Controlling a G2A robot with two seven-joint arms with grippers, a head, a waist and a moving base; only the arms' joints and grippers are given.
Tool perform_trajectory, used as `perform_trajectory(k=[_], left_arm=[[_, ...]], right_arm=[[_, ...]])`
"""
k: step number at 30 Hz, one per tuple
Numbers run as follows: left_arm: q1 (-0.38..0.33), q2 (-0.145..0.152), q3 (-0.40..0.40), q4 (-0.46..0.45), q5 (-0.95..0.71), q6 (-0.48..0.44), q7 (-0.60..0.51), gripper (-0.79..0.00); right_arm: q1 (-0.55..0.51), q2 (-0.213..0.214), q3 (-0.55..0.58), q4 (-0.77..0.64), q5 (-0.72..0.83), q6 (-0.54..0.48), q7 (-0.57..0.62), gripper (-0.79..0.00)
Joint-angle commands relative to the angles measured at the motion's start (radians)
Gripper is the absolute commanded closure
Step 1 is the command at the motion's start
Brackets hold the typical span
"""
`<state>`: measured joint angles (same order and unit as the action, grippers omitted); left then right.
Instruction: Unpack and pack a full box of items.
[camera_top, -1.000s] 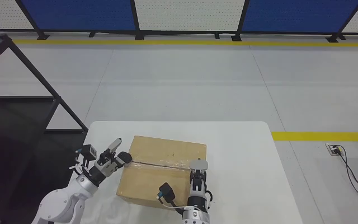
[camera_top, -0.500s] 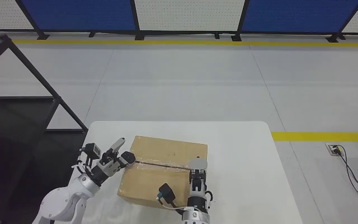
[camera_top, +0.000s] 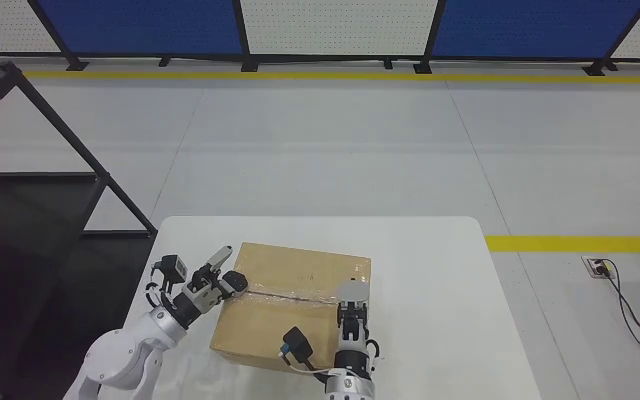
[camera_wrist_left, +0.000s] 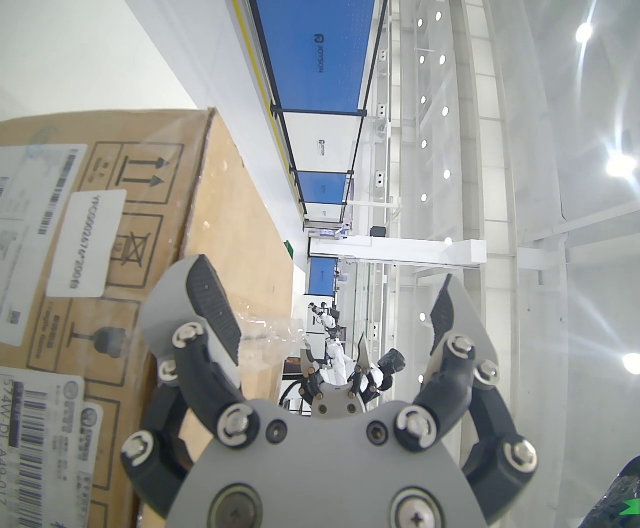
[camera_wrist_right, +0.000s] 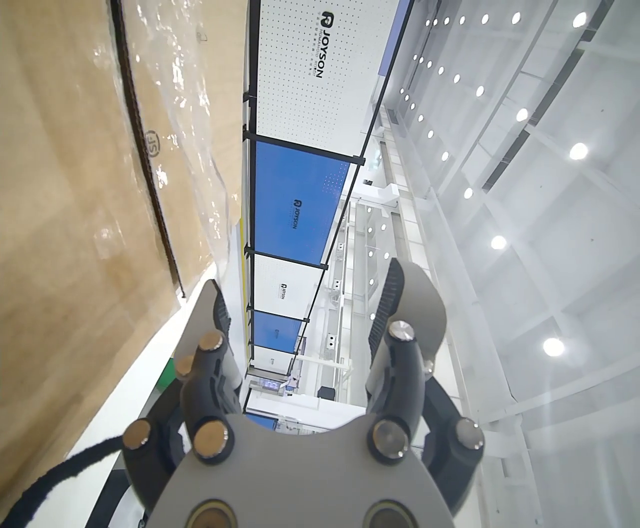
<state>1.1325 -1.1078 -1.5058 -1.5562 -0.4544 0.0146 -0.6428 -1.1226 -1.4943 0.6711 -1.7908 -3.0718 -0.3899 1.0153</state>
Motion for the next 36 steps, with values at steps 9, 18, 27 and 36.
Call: perform_trajectory(k=[9, 18, 27, 36], left_arm=[[-0.003, 0.001, 0.0, 0.016, -0.001, 0.0, 0.0, -0.785], [-0.004, 0.001, 0.004, 0.023, -0.009, -0.005, 0.004, -0.785], [-0.002, 0.003, -0.001, 0.017, -0.01, -0.005, -0.001, -0.785], [0.005, 0.004, -0.009, 0.003, -0.014, -0.006, 0.006, -0.785]], right_arm=[[0.01, 0.002, -0.002, 0.004, 0.0, -0.021, 0.0, -0.785], [0.026, 0.006, -0.011, 0.007, 0.0, -0.028, 0.025, -0.785], [0.034, 0.011, -0.007, 0.012, 0.0, -0.043, 0.073, -0.785], [0.003, 0.018, 0.039, -0.047, 0.0, 0.009, 0.092, -0.785]])
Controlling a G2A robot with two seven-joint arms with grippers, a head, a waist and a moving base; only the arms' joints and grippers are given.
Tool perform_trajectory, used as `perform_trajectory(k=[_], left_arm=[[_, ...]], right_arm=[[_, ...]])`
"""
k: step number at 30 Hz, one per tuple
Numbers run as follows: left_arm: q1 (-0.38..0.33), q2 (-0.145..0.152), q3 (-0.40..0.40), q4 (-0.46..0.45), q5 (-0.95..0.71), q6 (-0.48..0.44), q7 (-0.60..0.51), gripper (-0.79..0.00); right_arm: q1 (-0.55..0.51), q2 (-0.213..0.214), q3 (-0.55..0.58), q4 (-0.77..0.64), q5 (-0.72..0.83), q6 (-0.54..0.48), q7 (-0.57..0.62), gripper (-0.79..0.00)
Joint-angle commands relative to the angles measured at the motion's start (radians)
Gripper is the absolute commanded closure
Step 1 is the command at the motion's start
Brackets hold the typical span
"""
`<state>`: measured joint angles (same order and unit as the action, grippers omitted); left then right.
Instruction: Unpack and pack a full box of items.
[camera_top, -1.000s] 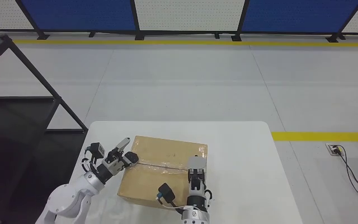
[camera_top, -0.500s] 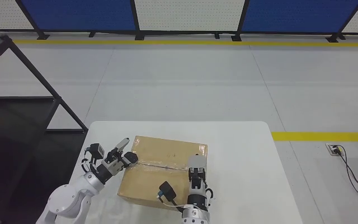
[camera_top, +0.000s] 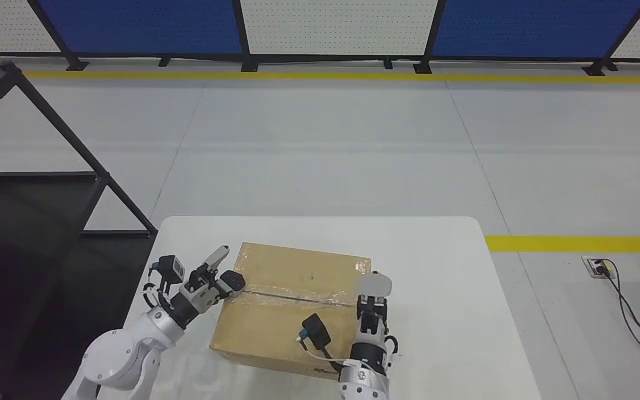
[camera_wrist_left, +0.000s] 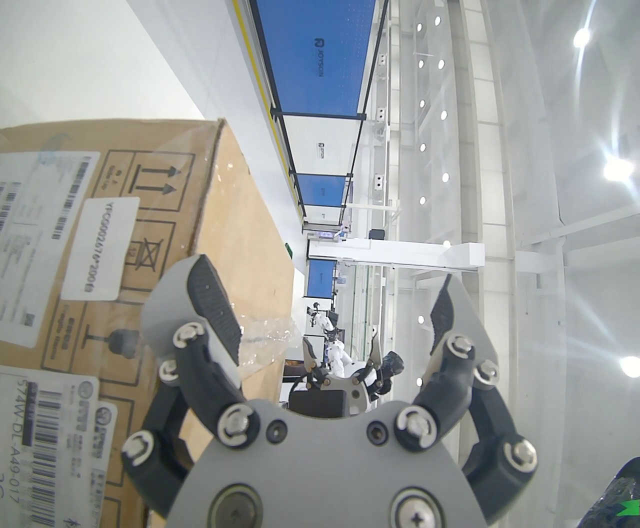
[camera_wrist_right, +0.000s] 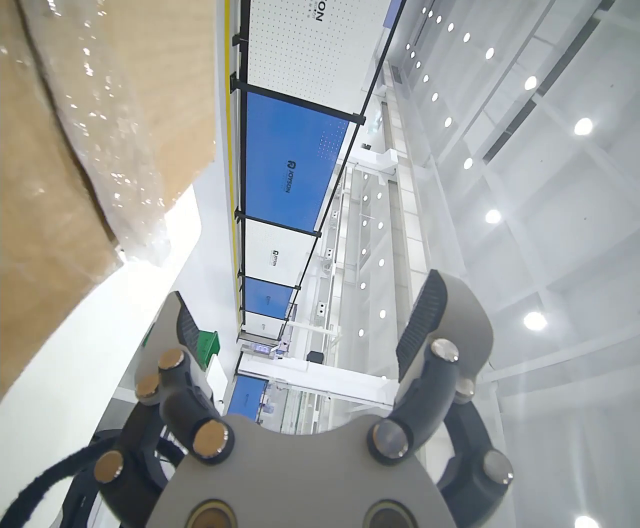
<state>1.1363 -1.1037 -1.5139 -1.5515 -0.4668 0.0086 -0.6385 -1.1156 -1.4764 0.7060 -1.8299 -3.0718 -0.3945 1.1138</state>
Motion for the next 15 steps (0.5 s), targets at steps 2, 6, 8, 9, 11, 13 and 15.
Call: perform_trajectory(k=[2, 6, 8, 9, 11, 13, 15], left_arm=[[0.005, 0.0, -0.002, -0.009, -0.004, -0.002, 0.002, -0.785], [0.014, 0.0, -0.006, -0.023, -0.008, -0.009, 0.007, -0.785], [0.018, 0.001, -0.008, -0.027, -0.011, -0.012, 0.009, -0.785], [0.019, 0.001, -0.009, -0.029, -0.014, -0.015, 0.01, -0.785], [0.023, 0.0, -0.012, -0.032, -0.024, -0.02, 0.013, -0.785], [0.026, 0.0, -0.013, -0.034, -0.027, -0.022, 0.014, -0.785], [0.027, 0.0, -0.014, -0.035, -0.027, -0.027, 0.014, -0.785]], right_arm=[[-0.012, -0.002, 0.008, -0.033, 0.002, 0.051, -0.04, -0.785], [-0.012, -0.028, 0.046, -0.078, 0.2, 0.107, -0.066, -0.785], [0.014, -0.046, 0.06, -0.073, 0.306, 0.09, -0.063, -0.785], [0.014, -0.046, 0.06, -0.073, 0.306, 0.09, -0.063, -0.785], [0.014, -0.046, 0.06, -0.073, 0.306, 0.09, -0.063, -0.785], [0.014, -0.046, 0.06, -0.073, 0.306, 0.09, -0.063, -0.785], [0.014, -0.046, 0.06, -0.073, 0.306, 0.09, -0.063, -0.785]])
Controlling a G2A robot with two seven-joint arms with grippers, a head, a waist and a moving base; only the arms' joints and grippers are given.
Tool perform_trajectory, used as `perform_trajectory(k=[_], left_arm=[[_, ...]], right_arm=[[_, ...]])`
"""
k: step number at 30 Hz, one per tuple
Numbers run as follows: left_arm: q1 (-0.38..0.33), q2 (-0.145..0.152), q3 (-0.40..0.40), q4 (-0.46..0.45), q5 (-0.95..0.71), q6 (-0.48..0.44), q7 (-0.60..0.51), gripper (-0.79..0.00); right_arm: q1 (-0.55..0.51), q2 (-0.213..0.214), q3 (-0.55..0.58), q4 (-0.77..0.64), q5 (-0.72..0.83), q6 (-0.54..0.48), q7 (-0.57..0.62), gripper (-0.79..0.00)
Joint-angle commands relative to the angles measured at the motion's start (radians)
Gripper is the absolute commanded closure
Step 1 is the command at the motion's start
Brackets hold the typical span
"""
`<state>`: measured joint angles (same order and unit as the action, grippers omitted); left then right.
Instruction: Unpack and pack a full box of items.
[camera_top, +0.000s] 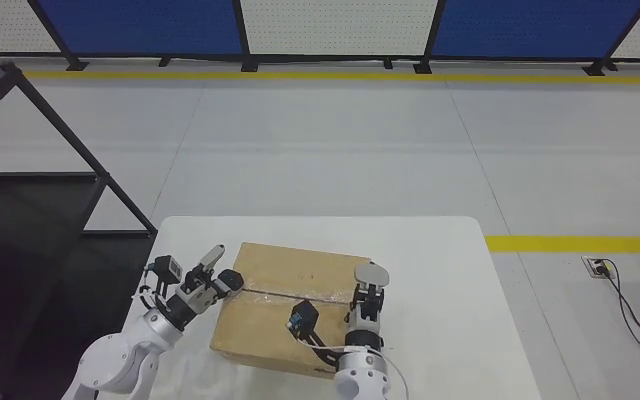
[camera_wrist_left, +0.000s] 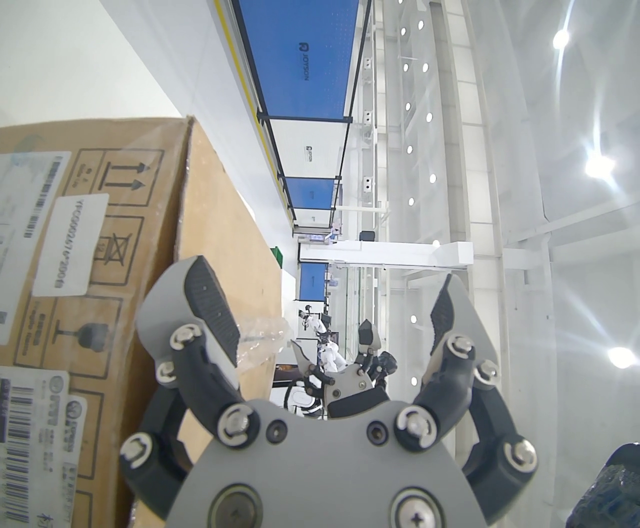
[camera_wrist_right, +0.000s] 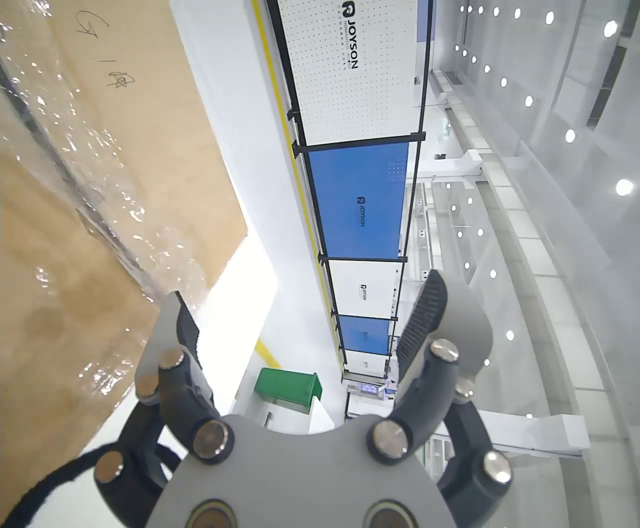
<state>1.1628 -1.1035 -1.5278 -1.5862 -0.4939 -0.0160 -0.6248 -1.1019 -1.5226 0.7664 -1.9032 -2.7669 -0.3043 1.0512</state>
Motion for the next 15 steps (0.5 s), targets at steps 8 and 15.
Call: perform_trajectory(k=[8, 15], left_arm=[[0.001, 0.0, 0.002, 0.008, 0.004, -0.01, -0.002, -0.785], [0.004, 0.0, 0.002, 0.015, -0.002, -0.016, -0.004, -0.785]], right_arm=[[-0.039, -0.008, 0.032, -0.075, 0.092, 0.048, -0.106, -0.785], [0.023, -0.054, 0.129, -0.044, 0.569, 0.037, -0.028, -0.785]])
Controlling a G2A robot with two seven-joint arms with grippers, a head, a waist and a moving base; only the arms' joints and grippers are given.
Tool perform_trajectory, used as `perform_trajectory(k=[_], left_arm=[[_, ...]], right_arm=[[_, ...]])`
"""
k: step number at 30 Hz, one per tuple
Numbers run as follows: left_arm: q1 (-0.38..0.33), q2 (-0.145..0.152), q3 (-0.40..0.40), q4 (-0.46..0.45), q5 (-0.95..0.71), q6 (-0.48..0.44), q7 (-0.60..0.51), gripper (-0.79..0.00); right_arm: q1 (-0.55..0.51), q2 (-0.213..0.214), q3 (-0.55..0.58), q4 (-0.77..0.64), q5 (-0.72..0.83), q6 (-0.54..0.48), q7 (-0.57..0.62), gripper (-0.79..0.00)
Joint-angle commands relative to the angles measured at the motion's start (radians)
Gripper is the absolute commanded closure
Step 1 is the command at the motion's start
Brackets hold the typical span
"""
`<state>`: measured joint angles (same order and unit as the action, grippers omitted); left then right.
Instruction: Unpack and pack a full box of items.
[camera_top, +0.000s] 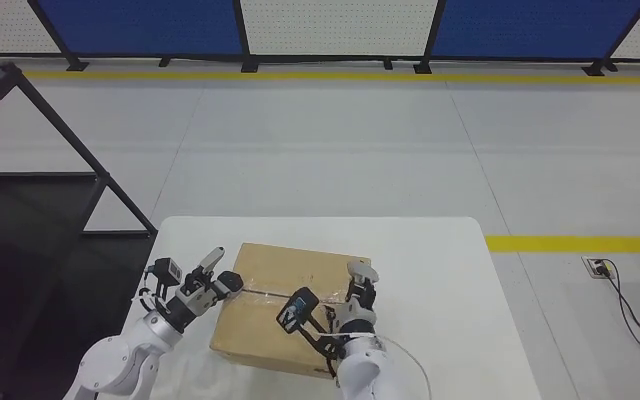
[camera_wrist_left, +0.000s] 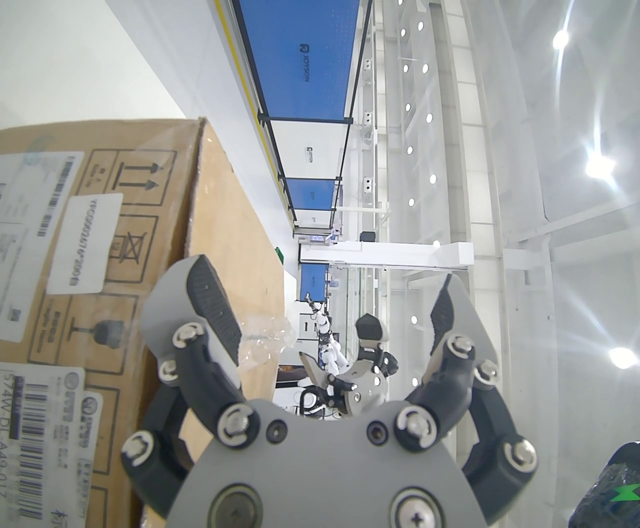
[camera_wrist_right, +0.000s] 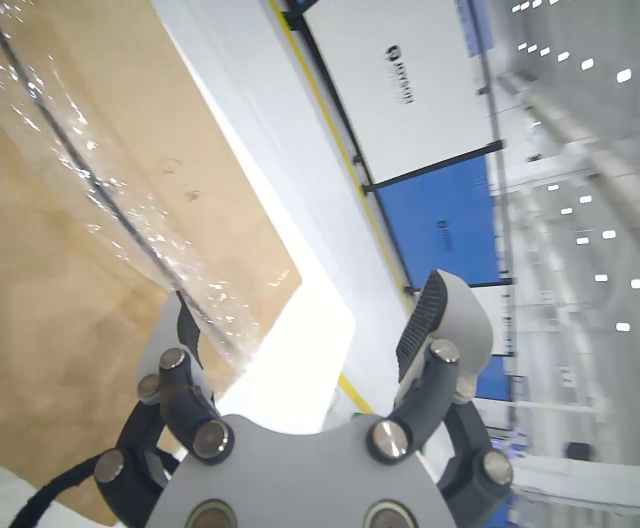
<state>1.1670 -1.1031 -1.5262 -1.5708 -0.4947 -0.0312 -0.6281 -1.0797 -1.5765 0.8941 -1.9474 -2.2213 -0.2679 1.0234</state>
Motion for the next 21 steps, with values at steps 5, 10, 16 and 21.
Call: perform_trajectory(k=[5, 10, 16, 21], left_arm=[[-0.001, 0.0, 0.0, 0.0, -0.008, -0.004, -0.001, -0.785], [-0.002, 0.0, 0.0, -0.002, -0.01, -0.004, -0.003, -0.785], [-0.004, 0.0, -0.001, -0.002, -0.008, -0.002, -0.003, -0.785], [-0.006, 0.0, 0.0, 0.003, -0.011, -0.001, -0.002, -0.785]], right_arm=[[0.0, -0.001, 0.001, 0.001, 0.023, 0.0, -0.001, -0.348], [-0.035, 0.0, 0.019, -0.025, 0.055, 0.045, -0.075, 0.0], [-0.035, -0.017, 0.085, -0.005, 0.362, 0.086, -0.101, 0.0], [0.034, -0.032, 0.114, 0.078, 0.517, 0.096, -0.011, 0.0]])
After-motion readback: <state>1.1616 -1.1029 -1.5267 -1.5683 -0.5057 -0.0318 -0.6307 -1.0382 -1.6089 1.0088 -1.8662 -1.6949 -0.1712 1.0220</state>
